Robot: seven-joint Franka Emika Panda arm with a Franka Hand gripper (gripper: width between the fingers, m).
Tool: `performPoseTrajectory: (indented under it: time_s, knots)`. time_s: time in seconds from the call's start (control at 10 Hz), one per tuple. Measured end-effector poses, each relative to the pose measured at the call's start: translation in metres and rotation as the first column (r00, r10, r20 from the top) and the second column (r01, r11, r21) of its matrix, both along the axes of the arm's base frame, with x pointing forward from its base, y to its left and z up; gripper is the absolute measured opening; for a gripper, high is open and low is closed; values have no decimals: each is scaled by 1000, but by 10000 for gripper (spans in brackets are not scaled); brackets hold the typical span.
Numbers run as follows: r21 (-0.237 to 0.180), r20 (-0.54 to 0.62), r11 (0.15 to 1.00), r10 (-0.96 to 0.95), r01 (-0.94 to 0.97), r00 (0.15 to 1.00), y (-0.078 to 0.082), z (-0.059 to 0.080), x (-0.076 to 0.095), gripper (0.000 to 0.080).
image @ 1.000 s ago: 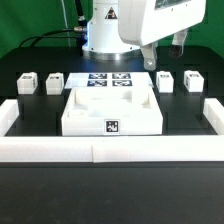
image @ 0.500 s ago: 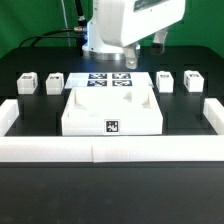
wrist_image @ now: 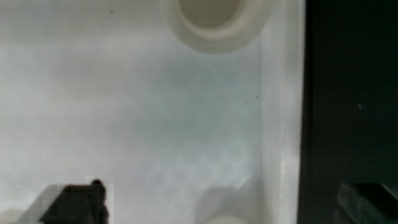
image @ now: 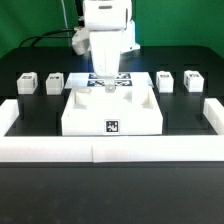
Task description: Assemble square table
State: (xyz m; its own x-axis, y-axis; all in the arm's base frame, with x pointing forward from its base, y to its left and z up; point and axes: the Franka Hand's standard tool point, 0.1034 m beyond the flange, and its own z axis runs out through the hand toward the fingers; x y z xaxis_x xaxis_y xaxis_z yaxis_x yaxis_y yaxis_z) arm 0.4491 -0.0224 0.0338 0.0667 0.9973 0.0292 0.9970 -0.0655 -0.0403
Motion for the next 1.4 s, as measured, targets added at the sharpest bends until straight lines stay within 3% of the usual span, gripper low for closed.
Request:
performPoseTrajectory:
  time_s: [0.3, 0.5, 0.8, 0.9, 1.0, 1.4]
  knots:
    - [11, 35, 1000, -7, 7, 999, 9, -19, -3, 650]
    - [9, 47, 1000, 7, -7, 999, 7, -23, -2, 650]
    - [9, 46, 1000, 6, -7, 999, 7, -23, -3, 247]
    - [9, 46, 1000, 6, -6, 999, 7, -23, -3, 247]
    - [9, 46, 1000, 6, -6, 999, 7, -24, -3, 74]
    - [9, 45, 1000, 6, -6, 999, 7, -24, -3, 57]
